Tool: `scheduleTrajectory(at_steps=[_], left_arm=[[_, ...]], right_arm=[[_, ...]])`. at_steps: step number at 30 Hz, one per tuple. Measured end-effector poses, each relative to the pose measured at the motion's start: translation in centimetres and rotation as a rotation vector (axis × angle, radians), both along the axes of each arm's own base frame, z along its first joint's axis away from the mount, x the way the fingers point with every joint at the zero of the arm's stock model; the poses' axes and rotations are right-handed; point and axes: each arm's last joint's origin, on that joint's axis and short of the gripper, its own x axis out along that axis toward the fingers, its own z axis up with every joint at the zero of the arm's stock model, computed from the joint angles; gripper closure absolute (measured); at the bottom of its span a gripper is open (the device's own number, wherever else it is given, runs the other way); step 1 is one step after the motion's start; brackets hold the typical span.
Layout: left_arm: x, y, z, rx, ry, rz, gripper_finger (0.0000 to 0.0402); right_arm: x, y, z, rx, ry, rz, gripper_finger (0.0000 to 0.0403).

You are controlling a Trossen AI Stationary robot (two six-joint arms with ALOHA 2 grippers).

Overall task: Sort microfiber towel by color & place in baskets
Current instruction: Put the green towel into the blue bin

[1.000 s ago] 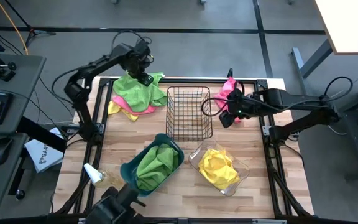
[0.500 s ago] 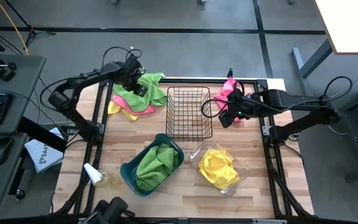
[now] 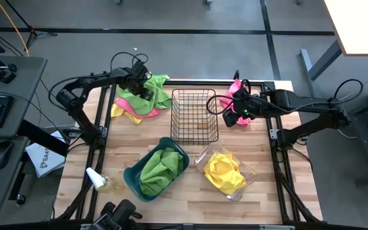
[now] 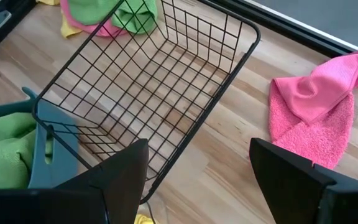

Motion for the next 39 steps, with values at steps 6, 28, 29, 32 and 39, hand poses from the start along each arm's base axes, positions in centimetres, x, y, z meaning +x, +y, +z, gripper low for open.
scheduleTrajectory(at_steps=[6,28,29,32,39], left_arm=[[-0.1,-0.3,0.1,-0.016,0.012,-0.029,0.0352],[-5.1,-7.9,14.8,0.195,-0.244,0.017,0.04],[-5.0,-8.1,14.3,0.173,-0.229,0.008,0.04],[-4.6,-8.5,12.1,0.138,-0.197,-0.008,0.0395],[-4.2,-8.6,8.0,0.057,-0.135,0.007,0.0359]], right_arm=[[0.0,0.0,0.0,0.001,-0.001,-0.002,0.0126],[0.0,-0.1,0.0,-0.016,-0.002,-0.009,0.0126],[0.0,0.0,0.0,-0.016,-0.002,-0.008,0.0126],[0.0,-0.1,0.0,-0.022,0.001,-0.002,0.0126],[0.1,-0.1,0.1,-0.029,0.0,0.008,0.0126]])
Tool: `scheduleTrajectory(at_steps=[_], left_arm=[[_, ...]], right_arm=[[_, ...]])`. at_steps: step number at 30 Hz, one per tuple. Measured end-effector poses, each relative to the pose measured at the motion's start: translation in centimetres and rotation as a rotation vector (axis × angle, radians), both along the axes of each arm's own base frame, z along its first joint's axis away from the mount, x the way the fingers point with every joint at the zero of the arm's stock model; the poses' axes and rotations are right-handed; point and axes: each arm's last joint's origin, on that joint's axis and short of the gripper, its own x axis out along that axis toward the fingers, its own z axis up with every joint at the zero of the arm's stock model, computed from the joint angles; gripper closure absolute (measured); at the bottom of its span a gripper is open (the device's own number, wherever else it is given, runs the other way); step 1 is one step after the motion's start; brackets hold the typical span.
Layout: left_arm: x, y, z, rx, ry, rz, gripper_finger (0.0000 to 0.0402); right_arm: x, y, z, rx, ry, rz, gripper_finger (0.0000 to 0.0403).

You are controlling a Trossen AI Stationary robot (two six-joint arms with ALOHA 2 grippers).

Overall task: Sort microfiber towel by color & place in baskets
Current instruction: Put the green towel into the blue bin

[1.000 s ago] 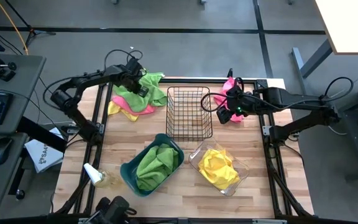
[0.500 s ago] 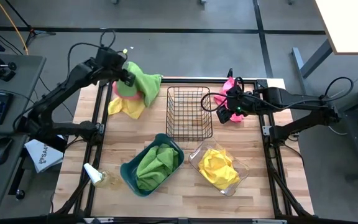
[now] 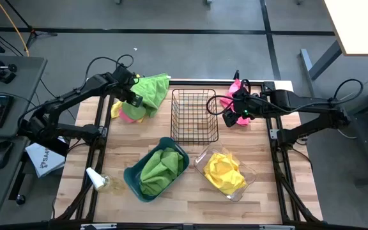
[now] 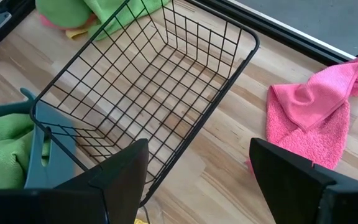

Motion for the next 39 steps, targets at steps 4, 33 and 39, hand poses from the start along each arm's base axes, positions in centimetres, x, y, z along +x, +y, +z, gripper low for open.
scheduleTrajectory(at_steps=[4,33,39], left_arm=[[0.4,0.4,0.0,0.016,-0.009,-0.009,0.0327],[4.0,-0.1,-1.2,0.047,0.074,-0.318,0.0249],[4.5,-0.7,-1.2,0.101,0.136,-0.392,0.0278]], right_arm=[[0.0,0.0,0.0,0.0,-0.004,0.0,0.0126],[0.3,0.0,0.2,0.001,-0.043,-0.004,0.0126],[0.4,0.0,0.2,0.001,-0.046,-0.004,0.0126]])
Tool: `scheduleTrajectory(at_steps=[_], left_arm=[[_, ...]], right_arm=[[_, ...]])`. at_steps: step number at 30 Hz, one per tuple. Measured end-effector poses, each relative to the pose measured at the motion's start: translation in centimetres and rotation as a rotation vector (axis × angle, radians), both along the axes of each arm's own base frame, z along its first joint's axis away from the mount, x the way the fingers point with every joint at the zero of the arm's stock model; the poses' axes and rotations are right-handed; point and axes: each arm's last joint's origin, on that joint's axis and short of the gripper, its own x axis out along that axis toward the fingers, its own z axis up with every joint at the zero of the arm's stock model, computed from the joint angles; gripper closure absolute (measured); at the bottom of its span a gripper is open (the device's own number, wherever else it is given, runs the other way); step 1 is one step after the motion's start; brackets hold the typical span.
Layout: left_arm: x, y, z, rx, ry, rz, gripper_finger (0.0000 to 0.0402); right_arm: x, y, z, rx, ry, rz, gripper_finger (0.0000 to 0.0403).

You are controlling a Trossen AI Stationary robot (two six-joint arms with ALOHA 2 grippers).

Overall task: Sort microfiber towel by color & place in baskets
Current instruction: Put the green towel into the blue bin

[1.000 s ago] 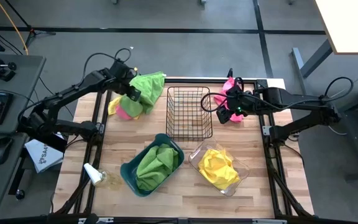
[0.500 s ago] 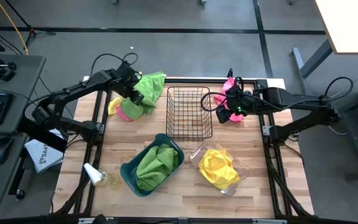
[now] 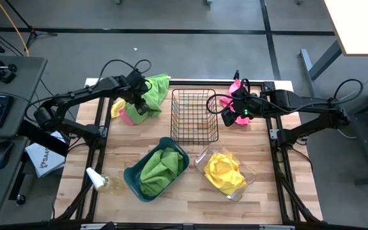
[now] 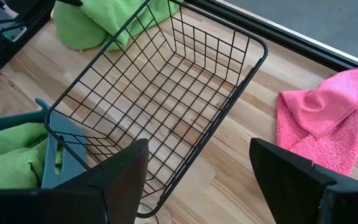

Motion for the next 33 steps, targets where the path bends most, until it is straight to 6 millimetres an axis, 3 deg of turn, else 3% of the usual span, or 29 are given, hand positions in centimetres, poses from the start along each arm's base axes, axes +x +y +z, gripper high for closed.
scheduleTrajectory(at_steps=[4,8,11,19,23,27,33], left_arm=[[0.1,-0.1,0.0,0.003,0.002,-0.007,0.0372],[0.0,-0.2,0.8,-0.011,-0.012,0.001,0.0395],[0.1,-0.2,4.0,0.045,-0.092,-0.004,0.0399],[-1.0,-1.0,16.2,0.337,-0.385,-0.054,0.0401],[-2.1,-2.0,20.5,0.417,-0.506,-0.071,0.0401],[-3.1,-4.2,23.1,0.345,-0.694,-0.263,0.0401],[-3.8,-8.5,25.0,-0.022,-1.003,-0.611,0.0402]], right_arm=[[0.0,0.0,0.0,0.0,0.001,0.0,0.0126],[0.0,0.0,0.0,0.0,0.0,0.0,0.0126],[0.0,0.0,0.0,0.0,0.0,0.0,0.0126],[0.0,-0.5,0.0,-0.002,0.002,-0.018,0.0126],[-0.1,-0.7,0.0,-0.004,0.003,-0.027,0.0126],[-0.1,-0.8,0.0,-0.01,0.006,-0.026,0.0126],[-0.1,-1.0,0.0,-0.066,0.028,-0.014,0.0126]])
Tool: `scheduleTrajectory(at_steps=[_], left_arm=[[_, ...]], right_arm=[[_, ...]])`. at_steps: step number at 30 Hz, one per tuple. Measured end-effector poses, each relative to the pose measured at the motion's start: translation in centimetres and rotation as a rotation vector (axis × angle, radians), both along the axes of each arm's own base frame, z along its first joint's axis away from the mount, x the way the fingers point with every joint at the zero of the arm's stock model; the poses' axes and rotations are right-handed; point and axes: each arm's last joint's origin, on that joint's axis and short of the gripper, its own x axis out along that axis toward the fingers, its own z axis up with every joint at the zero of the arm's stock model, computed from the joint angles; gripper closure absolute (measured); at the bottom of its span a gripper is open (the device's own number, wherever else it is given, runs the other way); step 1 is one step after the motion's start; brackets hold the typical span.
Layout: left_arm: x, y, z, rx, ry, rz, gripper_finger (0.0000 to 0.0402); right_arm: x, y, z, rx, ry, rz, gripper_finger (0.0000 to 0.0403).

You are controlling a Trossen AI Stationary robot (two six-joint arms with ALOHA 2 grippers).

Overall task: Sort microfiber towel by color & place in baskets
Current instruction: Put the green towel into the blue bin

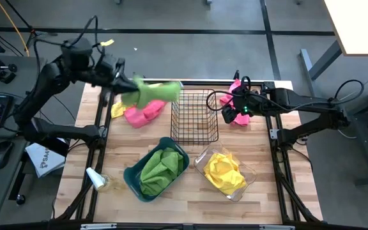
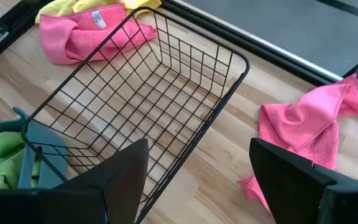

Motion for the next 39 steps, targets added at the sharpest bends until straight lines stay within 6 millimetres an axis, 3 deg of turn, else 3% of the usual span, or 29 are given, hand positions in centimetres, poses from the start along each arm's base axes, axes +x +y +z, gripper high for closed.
scheduleTrajectory(at_steps=[5,11,17,22,25,30,39], left_arm=[[0.8,-2.7,1.2,-0.1,-0.082,-0.169,0.0401],[3.9,-5.6,1.1,-0.209,-0.055,-0.249,0.0401],[7.1,-9.5,-2.3,-0.287,0.24,-0.046,0.0401],[8.7,-12.6,-5.7,-0.259,0.471,0.204,0.0401],[9.2,-14.4,-6.9,-0.286,0.559,0.233,0.0401],[8.4,-16.7,-7.8,-0.373,0.708,0.179,0.0401],[4.9,-18.9,-7.0,-0.461,0.821,0.044,0.0401]], right_arm=[[-0.1,-0.8,0.0,-0.028,0.023,-0.001,0.0126],[-0.2,-1.6,0.0,-0.074,0.076,0.055,0.0126],[-0.2,-1.5,0.0,-0.143,0.155,0.204,0.0126],[-0.2,-1.5,0.0,-0.186,0.203,0.306,0.0126],[-0.2,-1.4,-0.1,-0.183,0.208,0.335,0.0126],[-0.2,-1.3,-0.1,-0.129,0.186,0.333,0.0126],[0.1,-0.4,-0.1,-0.01,0.078,0.223,0.0126]])
